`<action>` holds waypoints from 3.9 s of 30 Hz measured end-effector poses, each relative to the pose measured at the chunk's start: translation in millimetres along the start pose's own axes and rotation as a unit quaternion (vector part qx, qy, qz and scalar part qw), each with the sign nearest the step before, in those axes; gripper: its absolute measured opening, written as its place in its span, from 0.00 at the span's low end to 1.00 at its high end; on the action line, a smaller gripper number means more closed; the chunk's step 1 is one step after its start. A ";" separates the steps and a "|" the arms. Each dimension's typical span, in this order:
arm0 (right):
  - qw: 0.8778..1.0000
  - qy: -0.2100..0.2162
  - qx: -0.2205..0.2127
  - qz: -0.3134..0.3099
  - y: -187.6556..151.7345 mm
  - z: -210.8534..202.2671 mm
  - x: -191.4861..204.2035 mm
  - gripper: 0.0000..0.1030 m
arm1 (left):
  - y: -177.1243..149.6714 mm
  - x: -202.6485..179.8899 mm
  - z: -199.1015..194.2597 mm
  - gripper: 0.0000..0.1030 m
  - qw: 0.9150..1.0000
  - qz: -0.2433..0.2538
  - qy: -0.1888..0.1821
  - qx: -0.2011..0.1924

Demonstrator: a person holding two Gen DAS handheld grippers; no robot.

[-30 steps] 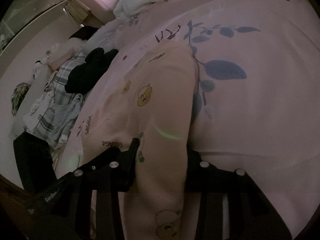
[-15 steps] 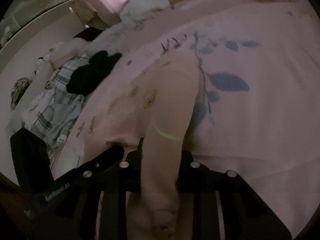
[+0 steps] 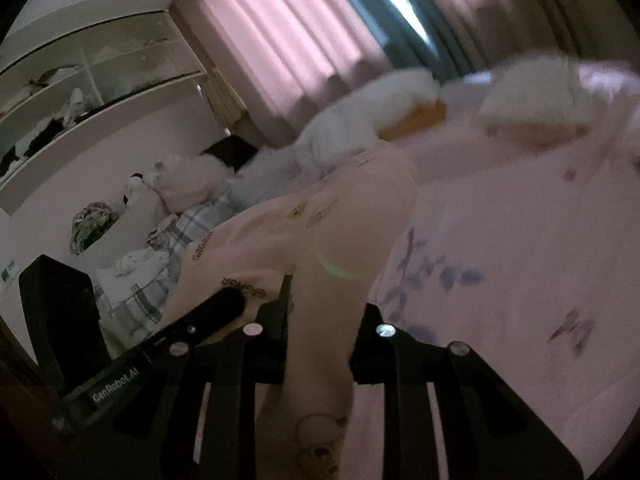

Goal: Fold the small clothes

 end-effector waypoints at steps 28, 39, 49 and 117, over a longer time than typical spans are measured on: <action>0.962 -0.234 0.141 -0.003 -121.8 38.1 -97.1 0.54 | -161.2 58.0 68.7 0.55 0.986 -0.064 0.092 0.127; 0.940 -0.314 0.124 0.037 -134.4 31.5 -108.5 0.99 | -165.9 62.4 67.0 0.82 0.983 -0.048 0.129 0.123; 0.932 -0.334 0.127 0.059 -137.9 5.8 -98.3 1.00 | -162.9 50.1 61.8 0.99 0.977 -0.031 0.156 0.140; 0.922 -0.381 0.067 -0.009 -117.7 -38.7 -55.5 1.00 | -131.8 7.4 21.4 0.99 0.974 0.061 0.198 0.095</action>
Point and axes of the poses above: each gripper's, at about its wrist camera, not at the fingertips, and z roughly the way its jaws point, x to its left, y to its top, the point moved 2 cm from there along z, roughly the way its jaws point, and after that the axes turned 3 degrees about z, right-handed, at the moved point
